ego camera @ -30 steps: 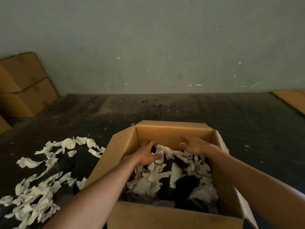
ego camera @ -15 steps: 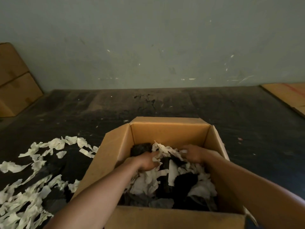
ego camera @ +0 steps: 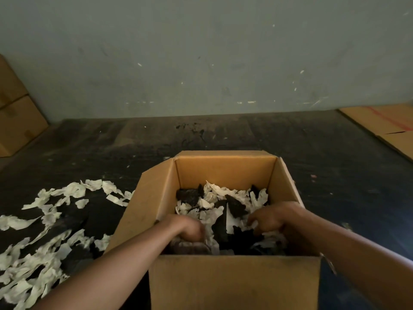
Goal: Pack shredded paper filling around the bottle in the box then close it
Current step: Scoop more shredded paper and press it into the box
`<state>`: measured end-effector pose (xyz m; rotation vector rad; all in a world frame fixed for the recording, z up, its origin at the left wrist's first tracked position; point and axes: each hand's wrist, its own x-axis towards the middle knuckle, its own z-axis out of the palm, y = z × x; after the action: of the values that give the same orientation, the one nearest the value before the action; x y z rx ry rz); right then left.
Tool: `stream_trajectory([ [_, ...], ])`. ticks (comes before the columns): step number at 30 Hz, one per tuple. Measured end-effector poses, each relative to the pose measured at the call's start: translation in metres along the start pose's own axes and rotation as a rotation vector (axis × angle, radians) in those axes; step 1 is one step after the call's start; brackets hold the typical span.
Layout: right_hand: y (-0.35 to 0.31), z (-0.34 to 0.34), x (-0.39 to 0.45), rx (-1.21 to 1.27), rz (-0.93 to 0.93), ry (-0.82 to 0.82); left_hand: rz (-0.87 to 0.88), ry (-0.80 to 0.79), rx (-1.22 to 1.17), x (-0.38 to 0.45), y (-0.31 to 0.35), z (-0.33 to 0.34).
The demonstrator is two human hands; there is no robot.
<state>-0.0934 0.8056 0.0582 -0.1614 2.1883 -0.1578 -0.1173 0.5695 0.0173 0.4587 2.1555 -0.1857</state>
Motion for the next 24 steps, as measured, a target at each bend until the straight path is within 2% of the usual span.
stream_trajectory([
  [2,-0.002,-0.005,-0.01,0.008,-0.02,0.013,0.016,0.071,-0.004,-0.01,0.001,-0.006],
  [4,-0.007,0.004,-0.011,-0.035,-0.043,-0.04,0.097,0.072,-0.062,-0.02,0.006,-0.005],
  [7,-0.011,0.035,0.002,-0.109,-0.018,-0.134,0.151,-0.093,-0.17,-0.02,0.012,0.012],
  [9,-0.012,0.043,0.009,-0.134,-0.006,-0.122,0.092,-0.186,-0.166,-0.014,0.012,0.022],
  [11,-0.013,0.031,0.003,-0.104,-0.022,-0.121,0.087,-0.195,-0.143,-0.016,0.011,0.018],
  [13,-0.012,0.013,-0.005,0.047,-0.027,-0.075,0.13,-0.157,-0.137,-0.026,0.01,0.003],
  [15,-0.011,-0.005,-0.007,0.148,-0.041,0.084,0.132,-0.075,-0.258,-0.033,0.006,-0.016],
  [17,-0.012,-0.014,0.004,0.161,-0.054,0.244,0.087,0.097,-0.397,-0.03,0.0,-0.03],
  [19,-0.017,-0.016,0.018,0.13,-0.047,0.264,0.058,0.275,-0.408,-0.011,-0.007,-0.038],
  [20,-0.018,-0.014,0.027,0.089,-0.035,0.249,0.043,0.302,-0.388,0.002,-0.011,-0.038],
  [24,-0.012,0.009,0.069,0.004,0.111,0.221,-0.036,0.134,-0.334,0.041,-0.013,-0.018],
])
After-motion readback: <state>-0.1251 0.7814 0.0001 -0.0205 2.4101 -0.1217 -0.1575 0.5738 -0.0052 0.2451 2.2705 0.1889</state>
